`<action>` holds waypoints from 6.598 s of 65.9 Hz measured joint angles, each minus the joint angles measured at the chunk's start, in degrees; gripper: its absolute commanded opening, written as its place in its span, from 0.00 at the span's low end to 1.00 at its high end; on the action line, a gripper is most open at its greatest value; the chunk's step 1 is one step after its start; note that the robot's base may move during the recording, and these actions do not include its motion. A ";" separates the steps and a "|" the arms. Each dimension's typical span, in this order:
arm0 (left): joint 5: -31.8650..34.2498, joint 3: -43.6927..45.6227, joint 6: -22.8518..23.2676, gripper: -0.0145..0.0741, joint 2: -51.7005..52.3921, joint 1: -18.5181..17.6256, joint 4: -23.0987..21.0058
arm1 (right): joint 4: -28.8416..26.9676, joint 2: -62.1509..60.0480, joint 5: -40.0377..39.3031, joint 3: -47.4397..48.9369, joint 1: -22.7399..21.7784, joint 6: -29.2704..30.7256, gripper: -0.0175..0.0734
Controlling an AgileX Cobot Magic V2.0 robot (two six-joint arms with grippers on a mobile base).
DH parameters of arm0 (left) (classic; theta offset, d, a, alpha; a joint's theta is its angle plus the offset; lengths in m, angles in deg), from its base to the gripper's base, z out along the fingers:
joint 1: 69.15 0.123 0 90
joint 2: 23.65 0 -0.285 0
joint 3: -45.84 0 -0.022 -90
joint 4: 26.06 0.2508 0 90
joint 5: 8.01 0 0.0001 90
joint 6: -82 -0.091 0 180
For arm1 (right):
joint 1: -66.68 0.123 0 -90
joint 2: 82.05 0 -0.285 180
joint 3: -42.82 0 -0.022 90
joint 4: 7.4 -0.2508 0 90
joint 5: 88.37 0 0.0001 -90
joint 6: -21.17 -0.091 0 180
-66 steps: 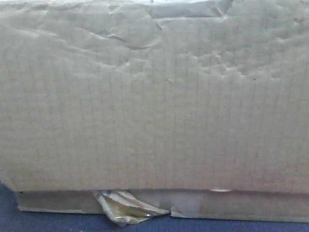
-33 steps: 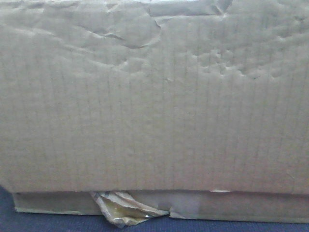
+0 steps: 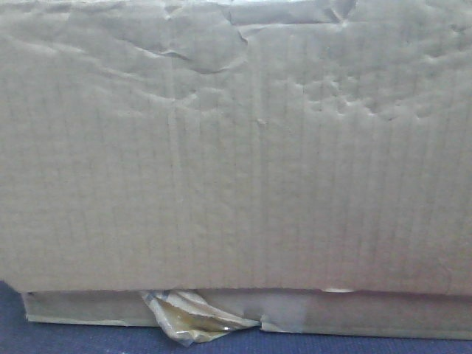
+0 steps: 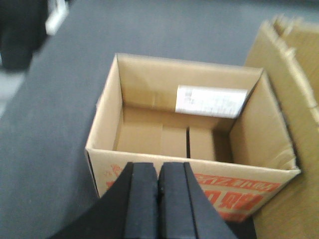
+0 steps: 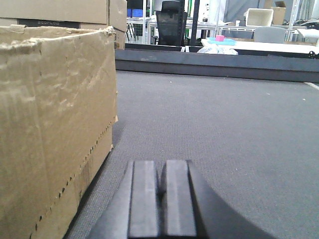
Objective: Stack two boxes on right shelf middle
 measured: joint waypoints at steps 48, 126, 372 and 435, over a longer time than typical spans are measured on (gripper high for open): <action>-11.68 25.31 -18.29 0.04 -36.50 9.35 -7.51 | 0.00 0.00 0.00 0.00 0.00 0.00 0.01; -10.17 26.53 -28.44 0.04 -54.24 16.17 -13.07 | 0.00 0.00 0.00 0.00 0.00 0.00 0.01; -20.71 38.45 28.70 0.57 -53.76 -33.10 15.38 | 0.00 0.00 0.00 0.00 0.00 0.00 0.01; -20.71 36.24 24.07 0.52 -54.12 -28.27 7.74 | 0.00 0.00 0.00 0.00 0.00 0.00 0.01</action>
